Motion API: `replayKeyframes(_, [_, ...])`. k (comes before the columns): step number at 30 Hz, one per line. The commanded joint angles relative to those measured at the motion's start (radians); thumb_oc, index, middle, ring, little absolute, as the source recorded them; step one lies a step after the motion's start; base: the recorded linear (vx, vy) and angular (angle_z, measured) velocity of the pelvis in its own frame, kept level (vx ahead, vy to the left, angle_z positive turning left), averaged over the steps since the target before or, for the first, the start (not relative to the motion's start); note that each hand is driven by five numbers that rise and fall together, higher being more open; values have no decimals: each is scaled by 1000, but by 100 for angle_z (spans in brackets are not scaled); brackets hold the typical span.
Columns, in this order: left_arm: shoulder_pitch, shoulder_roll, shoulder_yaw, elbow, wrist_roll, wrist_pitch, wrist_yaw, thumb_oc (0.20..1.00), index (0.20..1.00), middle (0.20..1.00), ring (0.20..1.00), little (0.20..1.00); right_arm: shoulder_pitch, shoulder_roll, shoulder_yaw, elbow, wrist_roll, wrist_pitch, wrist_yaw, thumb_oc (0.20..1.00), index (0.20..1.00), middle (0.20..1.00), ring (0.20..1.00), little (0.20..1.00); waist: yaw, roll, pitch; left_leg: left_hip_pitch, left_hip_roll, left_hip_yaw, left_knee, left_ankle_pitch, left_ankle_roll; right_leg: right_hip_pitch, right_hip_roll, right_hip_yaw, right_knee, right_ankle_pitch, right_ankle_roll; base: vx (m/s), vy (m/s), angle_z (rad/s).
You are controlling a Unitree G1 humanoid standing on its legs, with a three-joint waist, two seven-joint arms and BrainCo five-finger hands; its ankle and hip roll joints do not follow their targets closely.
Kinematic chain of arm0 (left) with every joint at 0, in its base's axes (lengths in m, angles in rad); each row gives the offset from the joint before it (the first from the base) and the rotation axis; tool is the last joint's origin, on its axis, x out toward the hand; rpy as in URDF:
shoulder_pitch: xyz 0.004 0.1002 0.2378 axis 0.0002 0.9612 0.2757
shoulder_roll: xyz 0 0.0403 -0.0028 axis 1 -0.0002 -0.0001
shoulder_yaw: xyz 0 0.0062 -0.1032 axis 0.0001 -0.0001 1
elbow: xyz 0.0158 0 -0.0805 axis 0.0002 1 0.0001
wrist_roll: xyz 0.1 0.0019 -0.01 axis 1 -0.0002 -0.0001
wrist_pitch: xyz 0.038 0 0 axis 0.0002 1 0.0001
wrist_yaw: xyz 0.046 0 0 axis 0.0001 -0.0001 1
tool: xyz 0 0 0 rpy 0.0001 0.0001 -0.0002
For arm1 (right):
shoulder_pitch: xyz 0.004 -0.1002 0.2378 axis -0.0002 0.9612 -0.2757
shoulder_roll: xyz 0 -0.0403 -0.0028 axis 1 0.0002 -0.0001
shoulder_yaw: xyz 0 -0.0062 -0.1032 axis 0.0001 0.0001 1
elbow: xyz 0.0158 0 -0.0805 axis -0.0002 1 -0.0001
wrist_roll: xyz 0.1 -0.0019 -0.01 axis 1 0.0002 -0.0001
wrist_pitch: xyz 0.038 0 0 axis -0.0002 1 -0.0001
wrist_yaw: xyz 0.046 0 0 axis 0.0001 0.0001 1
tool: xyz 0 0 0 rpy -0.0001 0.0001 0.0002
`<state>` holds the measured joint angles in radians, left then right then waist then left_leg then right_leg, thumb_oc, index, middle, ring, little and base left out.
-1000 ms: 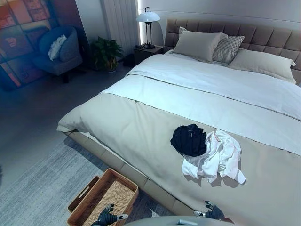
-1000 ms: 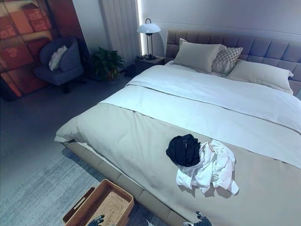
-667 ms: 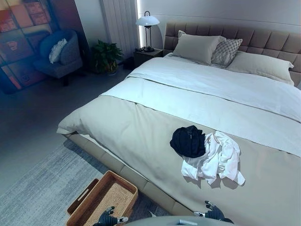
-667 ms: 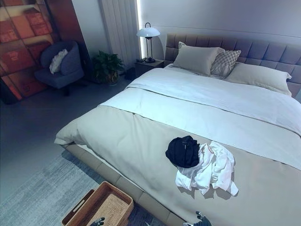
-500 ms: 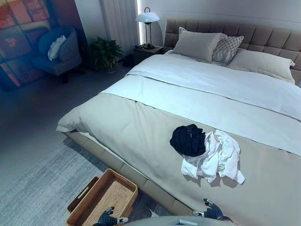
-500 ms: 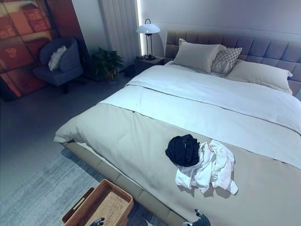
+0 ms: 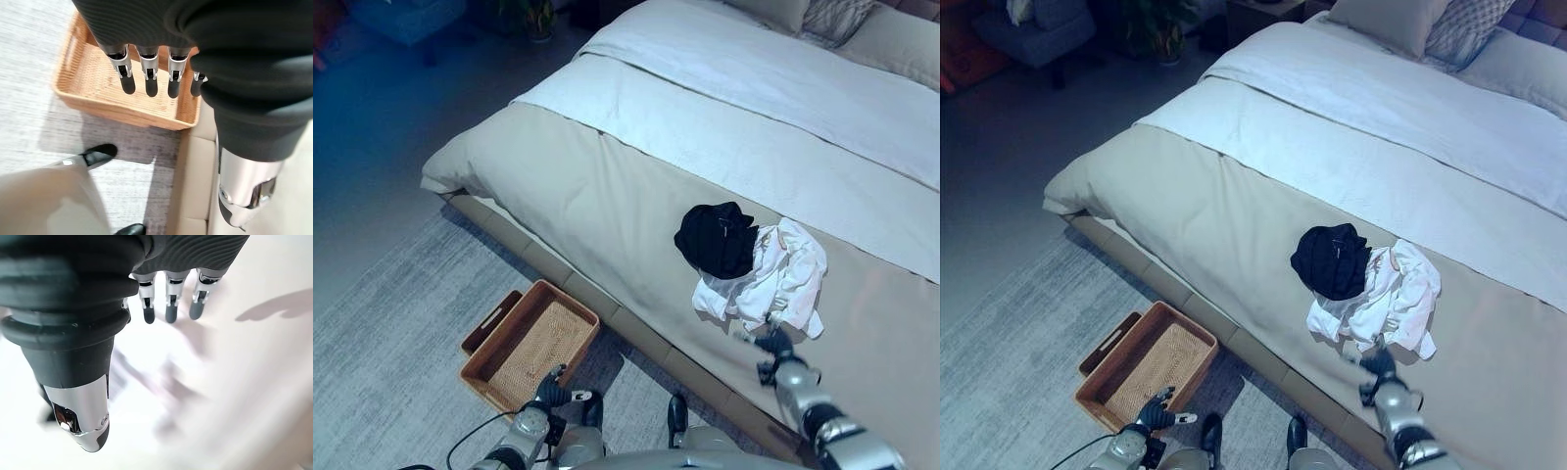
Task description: Pick up clothes into the bucket
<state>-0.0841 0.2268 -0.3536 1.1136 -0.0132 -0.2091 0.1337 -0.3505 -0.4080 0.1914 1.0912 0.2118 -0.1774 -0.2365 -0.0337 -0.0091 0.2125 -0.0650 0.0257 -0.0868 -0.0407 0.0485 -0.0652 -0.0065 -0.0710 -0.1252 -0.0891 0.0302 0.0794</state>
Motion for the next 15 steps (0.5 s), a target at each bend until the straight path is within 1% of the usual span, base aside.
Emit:
replayKeyframes(1, [-59, 13, -33, -10, -30, -40, 30, 1000, 1000, 1000, 1000, 1000, -202, -144, -39, -3, 74, -64, -77, 1000, 1000, 1000, 1000, 1000, 28, -35, 42, -32, -58, -2, 90, -75, 46, -70, -31, 13, 157, -64, 27, -16, 32, 0])
replayKeyframes(2, [-61, 13, -32, -10, -31, -40, 29, 1000, 1000, 1000, 1000, 1000, -205, -145, -37, 0, 75, -65, -76, 1000, 1000, 1000, 1000, 1000, 27, -34, 43, -34, -58, -2, 91, -76, 46, -72, -32, 13, 159, -65, 27, -35, 62, 1])
replayKeyframes(3, [-67, 12, -43, -25, -62, -45, 35, 1000, 1000, 1000, 1000, 1000, -319, -223, -26, 19, 98, -66, -84, 1000, 1000, 1000, 1000, 1000, 38, -30, 62, -54, -65, -7, 104, -79, 51, -103, -34, 16, 196, -74, 26, -23, 31, -1])
replayKeyframes(4, [-69, 11, -42, -25, -62, -45, 35, 1000, 1000, 1000, 1000, 1000, -324, -224, -24, 23, 100, -67, -83, 1000, 1000, 1000, 1000, 1000, 38, -29, 63, -56, -65, -7, 106, -80, 51, -106, -34, 16, 200, -75, 26, -35, 56, -3])
replayKeyframes(6, [-78, 13, -20, -26, -121, -48, 55, 1000, 1000, 1000, 1000, 1000, -454, -322, 12, 16, 100, -67, -103, 1000, 1000, 1000, 1000, 1000, 48, -27, 90, -85, -73, -12, 129, -81, 55, -150, -40, 22, 245, -82, 22, -25, 43, 1])
replayKeyframes(8, [-82, 13, -13, -26, -148, -49, 63, 1000, 1000, 1000, 1000, 1000, -531, -372, 41, 29, 100, -66, -111, 1000, 1000, 1000, 1000, 1000, 52, -22, 103, -105, -77, -16, 139, -78, 55, -172, -45, 19, 262, -85, 21, -9, 27, 6])
replayKeyframes(9, [-84, 12, -12, -26, -149, -49, 62, 1000, 1000, 1000, 1000, 1000, -535, -372, 44, 31, 101, -67, -111, 1000, 1000, 1000, 1000, 1000, 51, -21, 103, -106, -77, -16, 140, -78, 55, -174, -45, 20, 263, -85, 21, -23, 20, 6])
replayKeyframes(10, [-86, 18, -24, -25, -147, -49, 67, 1000, 1000, 1000, 1000, 1000, -627, -422, 88, 52, 79, -58, -125, 1000, 1000, 1000, 1000, 1000, 57, -19, 121, -125, -77, -21, 150, -75, 53, -194, -49, 16, 276, -88, 19, -29, 10, 7])
replayKeyframes(12, [-90, 20, -27, -29, -148, -49, 69, 1000, 1000, 1000, 1000, 1000, -670, -430, 114, 57, 72, -55, -129, 1000, 1000, 1000, 1000, 1000, 58, -17, 132, -139, -77, -22, 156, -73, 53, -211, -50, 17, 287, -89, 19, -47, 15, 7])
replayKeyframes(13, [-89, 28, -32, -35, -159, -49, 76, 1000, 1000, 1000, 1000, 1000, -748, -455, 164, 80, 43, -40, -137, 1000, 1000, 1000, 1000, 1000, 64, -17, 154, -170, -76, -19, 175, -74, 54, -245, -52, 20, 315, -91, 20, -51, 15, 6])
replayKeyframes(14, [-90, 26, -30, -35, -159, -49, 76, 1000, 1000, 1000, 1000, 1000, -754, -455, 169, 84, 44, -41, -136, 1000, 1000, 1000, 1000, 1000, 62, -16, 153, -174, -76, -18, 178, -75, 54, -250, -52, 21, 318, -92, 20, -69, 8, 5])
replayKeyframes(15, [-90, 29, -43, -55, -168, -51, 77, 1000, 1000, 1000, 1000, 1000, -809, -479, 208, 125, 16, -23, -130, 1000, 1000, 1000, 1000, 1000, 70, -13, 176, -205, -77, -23, 197, -73, 53, -279, -54, 20, 346, -95, 17, -34, 0, 3])
